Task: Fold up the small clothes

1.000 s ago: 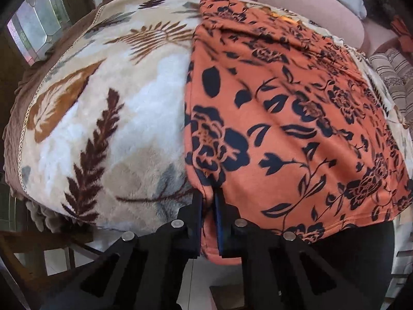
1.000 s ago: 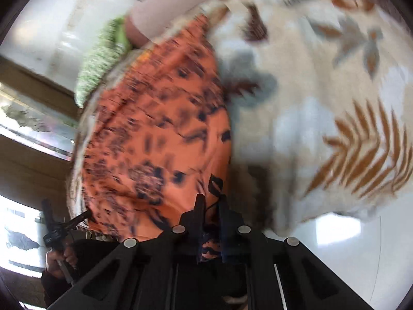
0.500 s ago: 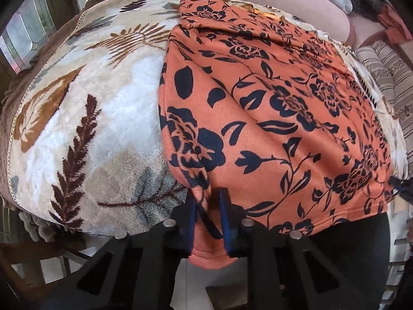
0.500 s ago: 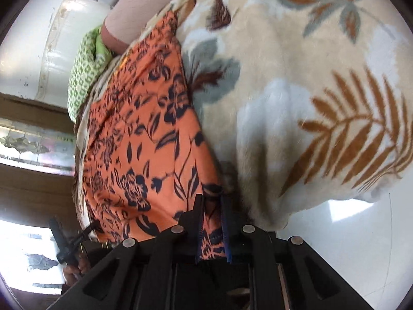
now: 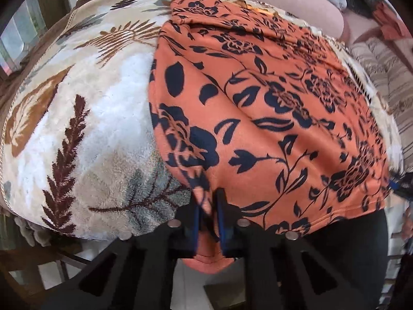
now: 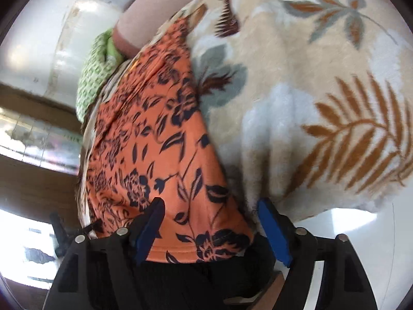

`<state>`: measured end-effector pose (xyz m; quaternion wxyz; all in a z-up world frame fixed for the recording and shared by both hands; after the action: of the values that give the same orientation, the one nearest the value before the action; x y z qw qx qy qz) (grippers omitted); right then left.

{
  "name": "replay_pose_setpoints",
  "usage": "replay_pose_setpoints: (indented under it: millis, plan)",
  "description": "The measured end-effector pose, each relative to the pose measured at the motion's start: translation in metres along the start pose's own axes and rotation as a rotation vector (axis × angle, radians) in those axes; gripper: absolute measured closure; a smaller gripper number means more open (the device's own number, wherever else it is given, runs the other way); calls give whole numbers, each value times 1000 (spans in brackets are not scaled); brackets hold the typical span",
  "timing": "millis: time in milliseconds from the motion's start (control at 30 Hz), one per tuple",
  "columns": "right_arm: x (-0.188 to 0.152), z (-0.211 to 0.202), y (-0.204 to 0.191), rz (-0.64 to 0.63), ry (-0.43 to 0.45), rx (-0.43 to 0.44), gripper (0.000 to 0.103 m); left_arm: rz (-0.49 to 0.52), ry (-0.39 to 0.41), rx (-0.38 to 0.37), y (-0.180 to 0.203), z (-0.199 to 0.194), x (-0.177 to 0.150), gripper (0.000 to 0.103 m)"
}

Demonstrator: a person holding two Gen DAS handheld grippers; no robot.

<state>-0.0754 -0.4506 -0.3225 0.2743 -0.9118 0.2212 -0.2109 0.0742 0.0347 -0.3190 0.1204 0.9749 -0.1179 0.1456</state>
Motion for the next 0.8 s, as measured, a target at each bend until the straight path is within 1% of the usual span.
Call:
replay_pose_setpoints:
  millis: [33,67,100,133,167,200,233,267,300,333,367,400,433,533,633,667,700,733,767,800]
  plan:
    - [-2,4,-3,-15,-12,-24,52,1,3,-2,0,-1,0,94]
    - [-4,9,-10,-78,-27,-146,63,5,7,-2,1,-2,0,95]
    - [-4,9,-10,-78,-27,-146,66,11,14,-3,1,-4,0,95]
    - [-4,9,-13,-97,-33,-176,76,19,22,-15,3,-8,0,95]
    - [-2,3,-20,-88,-45,-136,96,24,28,-30,4,-12,1,96]
    - [-2,3,-20,-88,-45,-136,96,25,32,-44,5,-15,2,96]
    - [4,-10,-31,-82,-25,-70,96,22,39,-74,6,-23,6,96]
    - [4,-10,-31,-82,-25,-70,96,18,48,-107,7,-31,10,96]
    - [8,-17,-38,-92,-13,-47,96,18,55,-124,7,-36,13,96]
    - [16,-28,-46,-88,8,7,96,18,69,-146,9,-44,20,96]
    - [21,-34,-51,-82,22,36,96,17,80,-164,10,-51,25,96]
    - [38,-50,-59,-63,61,94,96,13,91,-190,11,-59,31,96]
    - [38,-50,-59,-63,61,94,96,9,105,-215,12,-67,39,96]
    - [64,-72,-73,-34,133,193,97,5,142,-263,14,-87,62,96]
    - [95,-92,-86,0,211,258,97,-14,168,-309,15,-100,88,96]
    - [118,-99,-92,-7,244,256,97,-22,173,-325,14,-103,97,96]
    - [118,-99,-92,-7,244,256,97,-23,175,-327,14,-104,102,96]
    - [134,-97,-96,-37,210,173,97,-20,175,-323,13,-105,103,96]
    - [134,-97,-96,-37,210,173,96,-16,172,-319,14,-103,105,96]
    - [138,-92,-98,-46,179,147,93,-12,168,-320,15,-101,104,96]
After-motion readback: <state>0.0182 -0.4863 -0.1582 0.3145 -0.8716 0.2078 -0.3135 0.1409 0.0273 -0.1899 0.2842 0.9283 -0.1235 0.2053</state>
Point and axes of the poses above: each gripper's, at about its wrist camera, not at the fingertips, and z roughly the way its jaws point, y to its right, x to its top, the point moved 4 cm from there along z, roughly the way its jaws point, and after that the axes turned 7 degrees about -z, right-handed, at the moved point
